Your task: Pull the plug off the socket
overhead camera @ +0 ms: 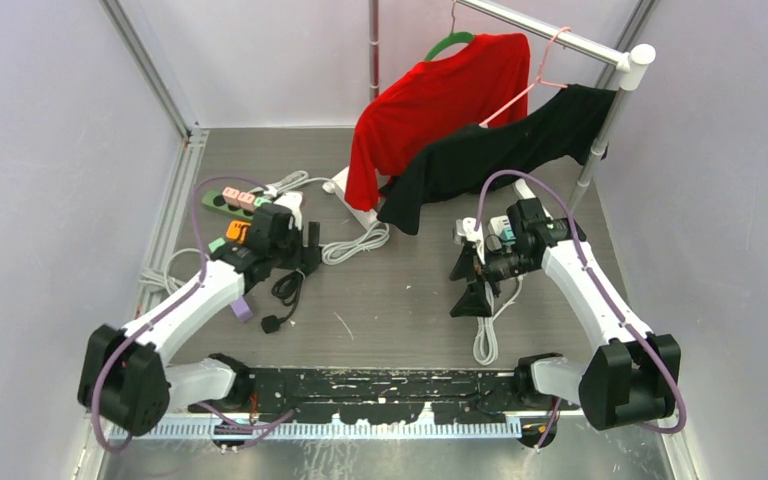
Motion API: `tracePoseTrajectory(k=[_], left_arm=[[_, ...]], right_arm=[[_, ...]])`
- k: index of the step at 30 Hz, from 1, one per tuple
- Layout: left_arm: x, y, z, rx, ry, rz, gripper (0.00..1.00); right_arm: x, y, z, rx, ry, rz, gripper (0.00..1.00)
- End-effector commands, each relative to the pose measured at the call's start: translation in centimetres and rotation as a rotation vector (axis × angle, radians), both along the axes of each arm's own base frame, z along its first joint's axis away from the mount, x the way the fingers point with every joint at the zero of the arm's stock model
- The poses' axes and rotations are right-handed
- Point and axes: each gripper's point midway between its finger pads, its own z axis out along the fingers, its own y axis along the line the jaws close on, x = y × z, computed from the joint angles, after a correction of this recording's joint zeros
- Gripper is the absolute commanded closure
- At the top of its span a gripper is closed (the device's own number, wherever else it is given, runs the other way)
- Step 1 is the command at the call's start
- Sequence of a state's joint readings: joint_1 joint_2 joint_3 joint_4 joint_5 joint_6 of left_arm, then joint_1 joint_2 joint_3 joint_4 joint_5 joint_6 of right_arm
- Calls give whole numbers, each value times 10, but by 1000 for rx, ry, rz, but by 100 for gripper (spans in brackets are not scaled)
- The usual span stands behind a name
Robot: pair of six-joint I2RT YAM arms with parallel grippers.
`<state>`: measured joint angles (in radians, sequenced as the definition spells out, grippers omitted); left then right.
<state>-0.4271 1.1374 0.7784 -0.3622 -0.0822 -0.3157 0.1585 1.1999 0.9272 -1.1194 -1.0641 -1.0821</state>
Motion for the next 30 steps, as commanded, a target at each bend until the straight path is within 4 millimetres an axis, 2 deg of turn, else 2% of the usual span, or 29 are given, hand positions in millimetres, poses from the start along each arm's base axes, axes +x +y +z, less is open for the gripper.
tracePoseTrajectory(k=[1,6,9,13,16,19,20,23,26,30], left_arm=[[1,19,-33,197,57,-27,20],[6,8,-63,226,163,-99,28],[10,2,-79,246,245,-123,42],[7,2,-94,285,345,-135,48],[6,2,-97,289,366,-141,69],[6,2,-93,281,351,-132,95],[7,1,-90,275,341,-129,100],[14,0,-69,254,274,-110,100],[27,0,-27,198,151,-74,100],[41,2,28,39,4,-22,100]], right_arm=[[5,1,12,15,-37,18,0],[4,0,11,8,-37,20,0],[4,-1,12,7,-43,18,0],[5,-1,13,9,-48,17,0],[5,-1,13,11,-48,17,0],[4,0,13,13,-49,17,0],[4,0,14,14,-48,17,0],[4,0,14,15,-51,18,0],[3,0,15,16,-54,18,0],[3,0,17,24,-63,18,0]])
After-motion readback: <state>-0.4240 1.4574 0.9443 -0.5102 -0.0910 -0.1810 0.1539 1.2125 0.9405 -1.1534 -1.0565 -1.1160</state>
